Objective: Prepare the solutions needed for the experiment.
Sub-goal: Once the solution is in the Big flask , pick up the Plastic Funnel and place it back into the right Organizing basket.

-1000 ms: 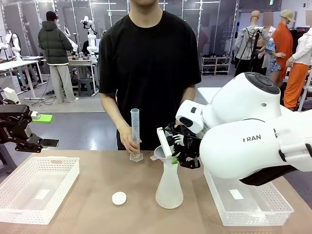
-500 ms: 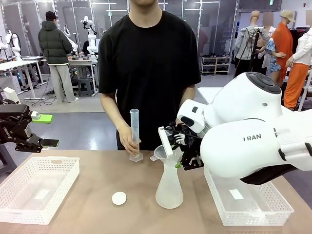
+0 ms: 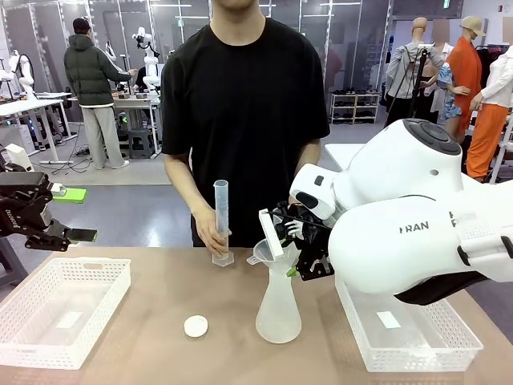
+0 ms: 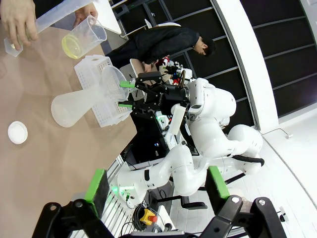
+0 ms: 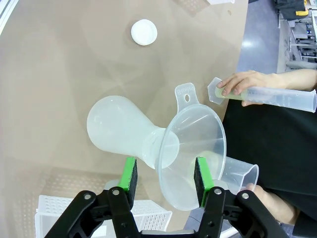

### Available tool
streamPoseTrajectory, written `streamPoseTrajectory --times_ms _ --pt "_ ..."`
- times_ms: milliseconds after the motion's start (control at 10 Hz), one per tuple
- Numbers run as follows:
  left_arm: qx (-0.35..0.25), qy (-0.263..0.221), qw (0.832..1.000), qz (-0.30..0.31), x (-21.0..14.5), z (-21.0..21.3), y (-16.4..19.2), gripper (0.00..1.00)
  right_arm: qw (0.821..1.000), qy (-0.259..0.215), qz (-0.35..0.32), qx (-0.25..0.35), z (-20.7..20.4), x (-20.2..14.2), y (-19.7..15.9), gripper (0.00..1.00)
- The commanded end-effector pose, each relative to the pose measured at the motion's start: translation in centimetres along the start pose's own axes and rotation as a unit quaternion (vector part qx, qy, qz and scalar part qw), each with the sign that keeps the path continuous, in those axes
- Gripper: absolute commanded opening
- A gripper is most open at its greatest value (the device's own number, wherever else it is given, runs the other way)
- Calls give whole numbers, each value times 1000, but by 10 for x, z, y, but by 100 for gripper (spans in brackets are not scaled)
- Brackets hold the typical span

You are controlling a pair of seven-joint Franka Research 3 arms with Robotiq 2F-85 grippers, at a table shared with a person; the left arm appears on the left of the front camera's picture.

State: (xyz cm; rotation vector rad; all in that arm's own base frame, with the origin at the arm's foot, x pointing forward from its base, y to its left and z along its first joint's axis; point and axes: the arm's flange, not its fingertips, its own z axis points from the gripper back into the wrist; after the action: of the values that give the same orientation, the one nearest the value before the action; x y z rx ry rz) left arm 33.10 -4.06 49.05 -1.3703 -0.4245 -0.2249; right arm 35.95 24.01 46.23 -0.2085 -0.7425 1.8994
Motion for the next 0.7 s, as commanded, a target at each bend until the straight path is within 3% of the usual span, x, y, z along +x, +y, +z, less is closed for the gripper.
streamPoseTrajectory --times_ms 0,300,400,600 --pt "-13 -6 1000 -6 2 -3 -2 100 1000 -2 -1 0 0 0 0 59" --pt "-13 -6 1000 -6 2 -3 -2 100 1000 -2 -1 0 0 0 0 59" --pt "-13 -6 1000 -6 2 -3 -2 100 1000 0 0 0 0 0 0 55" --pt "-13 -6 1000 -6 2 -3 -2 100 999 1 3 -45 35 14 -3 59"
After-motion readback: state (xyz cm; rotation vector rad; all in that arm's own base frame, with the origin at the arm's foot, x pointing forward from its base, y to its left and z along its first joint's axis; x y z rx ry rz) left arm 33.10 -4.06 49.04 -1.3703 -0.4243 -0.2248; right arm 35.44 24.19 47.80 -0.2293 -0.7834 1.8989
